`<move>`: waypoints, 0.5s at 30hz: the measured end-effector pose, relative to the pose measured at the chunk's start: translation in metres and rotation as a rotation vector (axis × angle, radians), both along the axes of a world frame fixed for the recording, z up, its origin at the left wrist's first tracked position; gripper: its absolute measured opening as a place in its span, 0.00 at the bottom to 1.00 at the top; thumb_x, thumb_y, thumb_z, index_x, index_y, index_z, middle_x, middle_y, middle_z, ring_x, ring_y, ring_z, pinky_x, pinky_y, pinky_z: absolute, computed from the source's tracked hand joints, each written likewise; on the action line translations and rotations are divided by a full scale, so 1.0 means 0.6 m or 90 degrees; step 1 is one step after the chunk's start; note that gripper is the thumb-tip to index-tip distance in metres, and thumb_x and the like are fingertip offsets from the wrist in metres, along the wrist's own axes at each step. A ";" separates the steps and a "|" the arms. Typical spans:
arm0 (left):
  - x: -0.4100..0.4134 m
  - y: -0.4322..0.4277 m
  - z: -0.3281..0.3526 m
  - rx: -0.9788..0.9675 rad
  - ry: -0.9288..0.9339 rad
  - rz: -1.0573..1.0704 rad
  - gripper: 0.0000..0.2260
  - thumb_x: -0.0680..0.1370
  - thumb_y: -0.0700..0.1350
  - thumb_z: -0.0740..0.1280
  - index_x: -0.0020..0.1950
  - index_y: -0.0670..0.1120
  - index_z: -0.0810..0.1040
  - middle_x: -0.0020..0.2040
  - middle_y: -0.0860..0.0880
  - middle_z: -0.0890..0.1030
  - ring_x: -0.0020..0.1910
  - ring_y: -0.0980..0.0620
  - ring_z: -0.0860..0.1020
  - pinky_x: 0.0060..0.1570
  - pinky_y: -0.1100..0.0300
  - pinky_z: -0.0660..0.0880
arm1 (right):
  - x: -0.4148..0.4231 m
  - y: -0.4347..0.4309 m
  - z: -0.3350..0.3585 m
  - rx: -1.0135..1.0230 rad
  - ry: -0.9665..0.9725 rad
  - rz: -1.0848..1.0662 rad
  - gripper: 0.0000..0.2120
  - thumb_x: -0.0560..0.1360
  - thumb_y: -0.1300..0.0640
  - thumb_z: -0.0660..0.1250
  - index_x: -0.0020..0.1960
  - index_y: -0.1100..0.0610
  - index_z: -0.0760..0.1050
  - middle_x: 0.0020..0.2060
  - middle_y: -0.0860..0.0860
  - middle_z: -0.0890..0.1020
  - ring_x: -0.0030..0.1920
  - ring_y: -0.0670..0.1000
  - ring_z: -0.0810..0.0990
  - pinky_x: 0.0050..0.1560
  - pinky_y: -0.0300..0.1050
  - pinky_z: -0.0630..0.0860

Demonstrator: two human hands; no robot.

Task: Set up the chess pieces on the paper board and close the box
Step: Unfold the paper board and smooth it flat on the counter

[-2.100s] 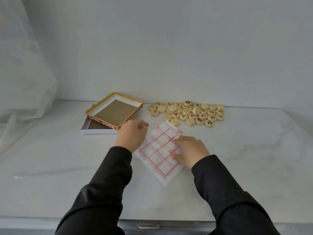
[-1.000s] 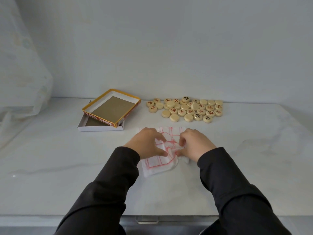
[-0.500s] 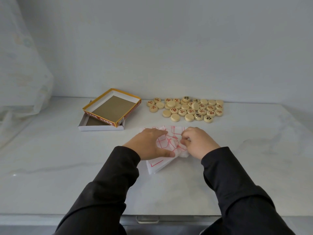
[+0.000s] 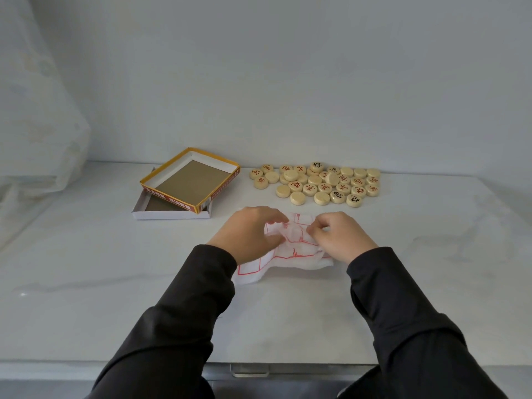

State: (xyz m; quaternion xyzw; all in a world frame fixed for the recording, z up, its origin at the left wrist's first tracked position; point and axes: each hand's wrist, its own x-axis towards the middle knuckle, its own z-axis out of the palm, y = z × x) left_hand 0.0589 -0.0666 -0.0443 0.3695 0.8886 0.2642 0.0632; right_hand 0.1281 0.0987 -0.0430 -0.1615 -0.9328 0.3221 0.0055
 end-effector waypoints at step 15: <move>0.005 0.007 0.012 0.065 -0.006 0.063 0.13 0.80 0.45 0.59 0.62 0.47 0.78 0.59 0.51 0.80 0.57 0.53 0.76 0.56 0.66 0.68 | -0.006 0.013 0.000 -0.157 0.076 -0.072 0.16 0.80 0.62 0.53 0.39 0.58 0.75 0.52 0.55 0.81 0.54 0.53 0.77 0.56 0.46 0.71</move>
